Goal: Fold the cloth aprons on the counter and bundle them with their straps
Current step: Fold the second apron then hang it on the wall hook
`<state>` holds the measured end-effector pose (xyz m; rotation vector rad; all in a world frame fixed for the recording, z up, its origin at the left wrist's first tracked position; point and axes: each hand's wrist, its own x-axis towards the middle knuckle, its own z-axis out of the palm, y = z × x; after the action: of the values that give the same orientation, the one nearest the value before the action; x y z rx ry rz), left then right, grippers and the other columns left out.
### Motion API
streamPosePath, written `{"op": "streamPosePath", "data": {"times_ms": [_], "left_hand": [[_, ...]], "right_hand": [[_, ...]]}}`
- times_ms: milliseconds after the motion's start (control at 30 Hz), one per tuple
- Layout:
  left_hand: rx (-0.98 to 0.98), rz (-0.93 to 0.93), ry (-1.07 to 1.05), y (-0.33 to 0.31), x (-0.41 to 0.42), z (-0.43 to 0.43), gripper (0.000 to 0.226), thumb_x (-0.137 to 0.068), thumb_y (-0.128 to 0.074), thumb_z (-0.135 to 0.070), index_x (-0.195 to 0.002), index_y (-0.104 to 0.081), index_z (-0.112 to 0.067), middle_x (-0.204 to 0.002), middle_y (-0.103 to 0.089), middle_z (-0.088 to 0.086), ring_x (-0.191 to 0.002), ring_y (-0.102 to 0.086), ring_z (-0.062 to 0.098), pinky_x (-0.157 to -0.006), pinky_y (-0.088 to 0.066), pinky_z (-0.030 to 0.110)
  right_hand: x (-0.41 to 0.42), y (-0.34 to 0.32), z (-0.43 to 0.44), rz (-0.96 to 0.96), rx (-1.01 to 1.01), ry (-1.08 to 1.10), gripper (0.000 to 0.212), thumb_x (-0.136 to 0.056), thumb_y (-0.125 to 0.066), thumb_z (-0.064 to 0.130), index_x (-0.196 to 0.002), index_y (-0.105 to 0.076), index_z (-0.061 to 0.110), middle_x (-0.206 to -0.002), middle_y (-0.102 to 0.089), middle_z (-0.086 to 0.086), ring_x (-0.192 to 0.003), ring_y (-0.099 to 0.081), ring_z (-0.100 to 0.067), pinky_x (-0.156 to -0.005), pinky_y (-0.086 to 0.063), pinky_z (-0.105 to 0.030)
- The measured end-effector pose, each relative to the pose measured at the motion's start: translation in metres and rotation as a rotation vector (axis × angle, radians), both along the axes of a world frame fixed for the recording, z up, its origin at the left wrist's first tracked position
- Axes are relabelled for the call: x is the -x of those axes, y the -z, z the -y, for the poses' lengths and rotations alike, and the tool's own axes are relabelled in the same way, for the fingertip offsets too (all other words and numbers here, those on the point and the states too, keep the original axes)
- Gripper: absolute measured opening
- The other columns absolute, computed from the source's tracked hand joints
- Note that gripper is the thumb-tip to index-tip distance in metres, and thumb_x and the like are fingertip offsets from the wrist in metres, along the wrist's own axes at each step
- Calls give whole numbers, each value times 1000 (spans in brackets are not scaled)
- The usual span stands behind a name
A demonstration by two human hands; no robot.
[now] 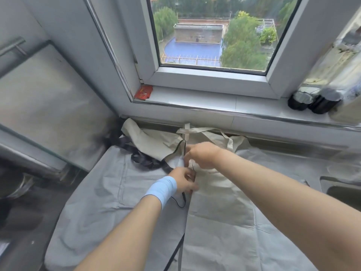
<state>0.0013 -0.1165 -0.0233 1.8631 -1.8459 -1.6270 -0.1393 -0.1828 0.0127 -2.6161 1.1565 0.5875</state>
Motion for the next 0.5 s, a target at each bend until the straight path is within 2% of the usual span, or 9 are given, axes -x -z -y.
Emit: {"op": "streamPosePath", "data": {"times_ms": [100, 200, 267, 333, 400, 433, 500], "left_hand": [[9, -10, 28, -5, -1, -2, 26, -73, -74, -9, -95, -63, -16, -64, -66, -2, -55, -60, 10, -56, -48, 12], [-9, 35, 52, -11, -7, -10, 15, -74, -74, -14, -80, -61, -18, -64, -69, 2, -57, -62, 12, -62, -51, 18], [-53, 54, 46, -9, -9, -14, 12, -76, -72, -12, -78, -61, -16, -66, -69, 2, -61, -66, 14, -54, -47, 17], [-86, 77, 27, -8, -14, -18, 10, -78, -70, -10, -80, -62, -15, -72, -70, 4, -65, -70, 19, -48, -45, 18], [-95, 91, -6, -10, -18, -19, 10, -77, -70, -9, -79, -63, -14, -78, -71, 9, -69, -71, 25, -64, -59, 32], [-88, 123, 12, -11, -20, -19, 10, -75, -71, -10, -79, -63, -15, -80, -71, 9, -68, -70, 24, -73, -60, 36], [-76, 203, 99, -16, -22, -22, 12, -74, -70, -10, -79, -65, -19, -77, -70, 2, -68, -67, 20, -74, -59, 30]], "right_hand": [[-9, 4, -13, -160, -17, -73, 27, -91, -60, 22, -117, -67, 27, -127, -52, 0, -114, -57, -26, -75, -42, -32], [-9, -3, -18, -194, 118, -76, 24, -93, -57, 26, -114, -69, 27, -125, -54, 0, -116, -53, -25, -80, -39, -33], [-5, -10, -13, -97, 233, -26, 23, -95, -54, 21, -109, -71, 27, -120, -54, -2, -111, -54, -26, -79, -42, -34], [-1, -17, -14, 57, 326, 60, 22, -96, -51, 15, -105, -69, 24, -116, -52, -4, -105, -57, -27, -72, -46, -36], [5, -18, -19, 203, 367, 126, 19, -95, -53, 10, -101, -66, 22, -111, -52, -5, -93, -60, -28, -60, -37, -35], [9, -14, -23, 288, 377, 163, 18, -94, -54, 9, -101, -65, 21, -108, -53, -6, -88, -61, -30, -58, -32, -34], [19, -6, -32, 440, 374, 304, 14, -96, -56, 13, -102, -65, 21, -107, -56, -5, -87, -61, -31, -59, -30, -32]]}}
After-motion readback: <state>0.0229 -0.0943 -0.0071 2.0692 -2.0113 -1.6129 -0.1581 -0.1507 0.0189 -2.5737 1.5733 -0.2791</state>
